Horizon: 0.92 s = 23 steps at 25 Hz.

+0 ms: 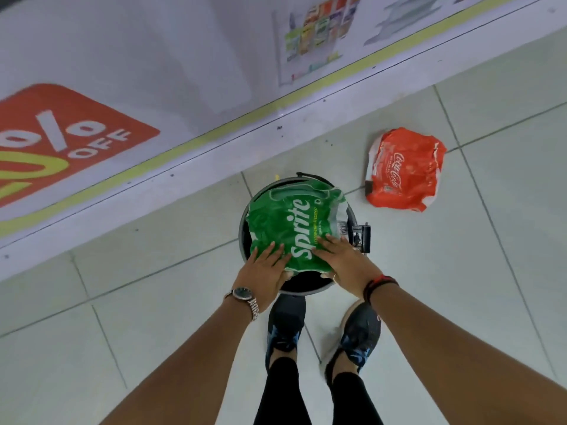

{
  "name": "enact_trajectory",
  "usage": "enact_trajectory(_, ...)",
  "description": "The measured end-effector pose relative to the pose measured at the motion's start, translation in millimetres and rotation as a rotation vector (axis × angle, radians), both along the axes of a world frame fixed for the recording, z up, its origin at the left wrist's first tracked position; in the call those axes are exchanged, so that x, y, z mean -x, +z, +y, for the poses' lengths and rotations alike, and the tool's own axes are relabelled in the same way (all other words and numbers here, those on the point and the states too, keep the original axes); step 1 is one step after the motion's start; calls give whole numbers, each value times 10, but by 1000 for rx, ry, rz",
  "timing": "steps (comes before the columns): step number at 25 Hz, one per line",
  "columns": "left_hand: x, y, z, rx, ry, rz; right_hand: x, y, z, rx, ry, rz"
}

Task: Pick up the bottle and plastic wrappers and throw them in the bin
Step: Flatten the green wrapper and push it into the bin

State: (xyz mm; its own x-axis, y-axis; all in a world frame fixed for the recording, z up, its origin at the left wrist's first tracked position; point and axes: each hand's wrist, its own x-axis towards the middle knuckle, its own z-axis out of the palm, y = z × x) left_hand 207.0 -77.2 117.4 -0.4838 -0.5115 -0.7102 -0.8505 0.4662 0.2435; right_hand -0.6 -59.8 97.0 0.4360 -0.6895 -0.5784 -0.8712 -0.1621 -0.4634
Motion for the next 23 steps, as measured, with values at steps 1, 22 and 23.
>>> enact_trajectory(1, 12, -77, 11, -7, 7, -18, -19, -32, -44, 2, 10, 8)
enact_trajectory(22, 496, 143, 0, 71, -1, -163, 357, 198, 112, 276, -137, 33)
enact_trajectory(23, 583, 241, -14, 94, 13, -156, 491, 278, 171, 280, -179, 56)
